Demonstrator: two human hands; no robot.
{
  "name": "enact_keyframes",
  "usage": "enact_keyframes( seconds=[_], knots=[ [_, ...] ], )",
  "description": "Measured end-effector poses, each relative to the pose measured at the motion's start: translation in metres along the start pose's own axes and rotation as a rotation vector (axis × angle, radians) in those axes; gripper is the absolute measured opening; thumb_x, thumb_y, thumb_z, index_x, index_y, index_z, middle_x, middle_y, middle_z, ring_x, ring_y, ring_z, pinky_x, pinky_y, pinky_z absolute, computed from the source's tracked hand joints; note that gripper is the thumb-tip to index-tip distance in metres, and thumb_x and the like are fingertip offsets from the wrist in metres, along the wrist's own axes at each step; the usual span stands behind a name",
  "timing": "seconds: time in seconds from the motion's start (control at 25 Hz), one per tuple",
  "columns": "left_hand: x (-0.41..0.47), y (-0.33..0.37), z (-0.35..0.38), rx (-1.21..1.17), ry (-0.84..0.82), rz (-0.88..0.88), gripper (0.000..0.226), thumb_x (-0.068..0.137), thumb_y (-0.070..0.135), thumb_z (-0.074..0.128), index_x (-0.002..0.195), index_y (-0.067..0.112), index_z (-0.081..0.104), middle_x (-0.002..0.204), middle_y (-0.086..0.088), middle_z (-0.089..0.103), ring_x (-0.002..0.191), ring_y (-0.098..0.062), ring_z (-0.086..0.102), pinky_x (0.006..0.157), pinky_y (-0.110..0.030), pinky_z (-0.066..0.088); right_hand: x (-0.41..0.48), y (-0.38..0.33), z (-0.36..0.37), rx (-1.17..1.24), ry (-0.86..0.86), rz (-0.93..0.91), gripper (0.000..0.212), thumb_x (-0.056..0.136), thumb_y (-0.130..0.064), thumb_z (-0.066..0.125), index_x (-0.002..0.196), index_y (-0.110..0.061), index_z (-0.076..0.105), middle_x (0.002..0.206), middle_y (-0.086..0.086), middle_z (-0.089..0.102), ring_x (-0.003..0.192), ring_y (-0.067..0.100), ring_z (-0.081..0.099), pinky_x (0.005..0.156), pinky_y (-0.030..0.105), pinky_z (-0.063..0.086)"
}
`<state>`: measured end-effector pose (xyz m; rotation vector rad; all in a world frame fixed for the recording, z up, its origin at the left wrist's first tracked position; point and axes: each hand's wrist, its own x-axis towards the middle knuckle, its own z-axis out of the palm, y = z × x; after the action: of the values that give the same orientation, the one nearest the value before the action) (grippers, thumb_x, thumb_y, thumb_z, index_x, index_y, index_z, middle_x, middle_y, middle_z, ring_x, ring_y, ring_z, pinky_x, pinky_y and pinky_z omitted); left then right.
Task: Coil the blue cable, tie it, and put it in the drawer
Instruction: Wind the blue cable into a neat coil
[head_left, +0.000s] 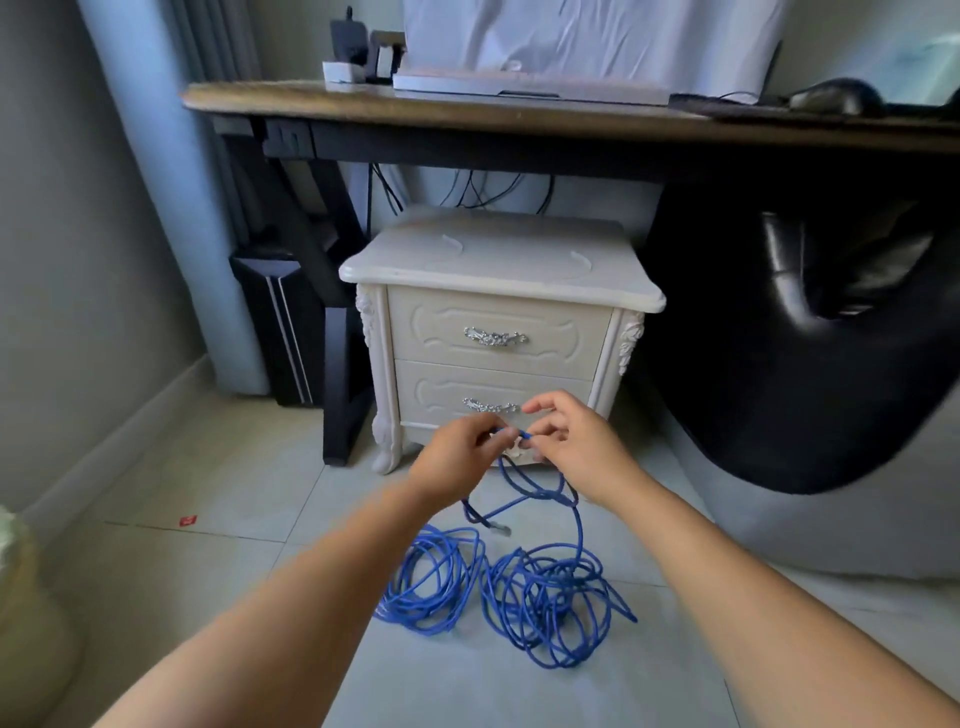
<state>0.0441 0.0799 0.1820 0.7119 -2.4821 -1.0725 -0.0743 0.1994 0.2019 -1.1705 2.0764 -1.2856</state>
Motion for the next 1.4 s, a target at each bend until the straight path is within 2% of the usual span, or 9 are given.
enact_keyframes(
  seconds=[0.12, 0.28, 0.48, 0.64, 0.8, 0.96, 1.08, 1.28, 1.4],
  knots=[
    [-0.021, 0.023, -0.014, -0.345, 0.024, -0.098, 0.023, 0.100, 0.033, 0.053, 0.087, 0.017, 0.062, 0.060, 0.007, 0.040, 0.051, -0.006, 0.034, 0.050, -0.020, 0.031, -0.026, -0.016, -0.011, 0.110, -0.006, 0.066, 0.016, 0.095, -0.010, 0.055, 0.107, -0.020, 0.060, 0.083, 0.002, 0.073, 0.069, 0.009, 0.067, 0.065, 0.013, 0.050],
    [-0.039, 0.045, -0.031, -0.700, 0.194, -0.313, 0.024, 0.102, 0.032, 0.049, 0.088, 0.016, 0.061, 0.057, 0.007, 0.032, 0.049, -0.010, 0.025, 0.045, -0.021, 0.023, -0.059, -0.013, -0.020, 0.360, -0.106, 0.285, 0.024, 0.101, -0.027, 0.048, 0.104, -0.011, 0.067, 0.084, 0.004, 0.074, 0.080, 0.018, 0.069, 0.083, 0.031, 0.050],
    [-0.053, 0.056, -0.029, -1.031, 0.296, -0.480, 0.026, 0.102, 0.032, 0.049, 0.084, 0.015, 0.056, 0.049, 0.007, 0.028, 0.041, -0.008, 0.020, 0.047, -0.024, 0.017, -0.074, -0.028, -0.018, 0.906, -0.263, 0.209, 0.021, 0.085, -0.009, 0.062, 0.106, -0.008, 0.059, 0.089, 0.016, 0.068, 0.085, 0.029, 0.063, 0.096, 0.046, 0.047],
    [-0.056, 0.042, -0.019, -1.274, 0.392, -0.609, 0.026, 0.103, 0.031, 0.047, 0.082, 0.017, 0.053, 0.040, 0.008, 0.026, 0.031, -0.006, 0.019, 0.042, -0.021, 0.020, -0.069, -0.027, 0.012, 0.796, -0.303, 0.154, 0.040, 0.086, 0.010, 0.060, 0.122, -0.007, 0.053, 0.106, 0.016, 0.069, 0.083, 0.024, 0.062, 0.081, 0.034, 0.050],
    [-0.050, 0.030, -0.015, -1.454, 0.254, -0.576, 0.024, 0.102, 0.021, 0.046, 0.080, 0.012, 0.051, 0.046, 0.004, 0.027, 0.035, -0.009, 0.027, 0.045, -0.021, 0.032, -0.054, -0.033, 0.026, 0.774, -0.122, 0.143, 0.022, 0.099, 0.000, 0.043, 0.118, -0.005, 0.053, 0.076, 0.010, 0.071, 0.080, 0.022, 0.069, 0.072, 0.029, 0.051],
    [-0.047, 0.027, -0.034, -1.237, -0.042, -0.456, 0.019, 0.098, 0.020, 0.043, 0.096, 0.008, 0.058, 0.057, 0.000, 0.038, 0.043, -0.012, 0.033, 0.049, -0.026, 0.045, -0.046, -0.040, 0.017, 0.699, -0.040, 0.126, 0.035, 0.103, -0.005, 0.039, 0.137, -0.011, 0.041, 0.056, 0.001, 0.044, 0.048, 0.015, 0.046, 0.061, 0.035, 0.052],
    [-0.053, 0.028, -0.041, -0.882, -0.184, -0.267, 0.029, 0.101, 0.033, 0.047, 0.104, 0.009, 0.062, 0.060, -0.001, 0.039, 0.047, -0.014, 0.032, 0.054, -0.029, 0.045, -0.046, -0.049, 0.012, 0.337, -0.124, 0.119, 0.061, 0.102, -0.011, 0.045, 0.147, -0.042, 0.018, 0.061, 0.001, 0.042, 0.048, 0.010, 0.036, 0.050, 0.027, 0.039],
    [-0.067, 0.033, -0.047, -0.316, -0.135, 0.011, 0.029, 0.098, 0.036, 0.055, 0.102, 0.009, 0.063, 0.059, 0.009, 0.054, 0.052, -0.011, 0.045, 0.053, -0.027, 0.046, -0.055, -0.062, 0.017, -0.146, -0.262, 0.002, 0.083, 0.097, -0.017, 0.050, 0.146, -0.056, -0.005, 0.086, -0.003, 0.067, 0.055, 0.007, 0.046, 0.056, 0.026, 0.041],
    [-0.068, 0.033, -0.052, -0.012, -0.076, 0.083, 0.034, 0.100, 0.036, 0.051, 0.097, 0.004, 0.064, 0.063, 0.000, 0.051, 0.047, -0.007, 0.040, 0.051, -0.020, 0.036, -0.060, -0.067, 0.016, -0.054, -0.279, -0.022, 0.092, 0.092, -0.010, 0.058, 0.145, -0.054, -0.004, 0.084, 0.000, 0.071, 0.057, 0.011, 0.048, 0.058, 0.025, 0.046]
  ],
)
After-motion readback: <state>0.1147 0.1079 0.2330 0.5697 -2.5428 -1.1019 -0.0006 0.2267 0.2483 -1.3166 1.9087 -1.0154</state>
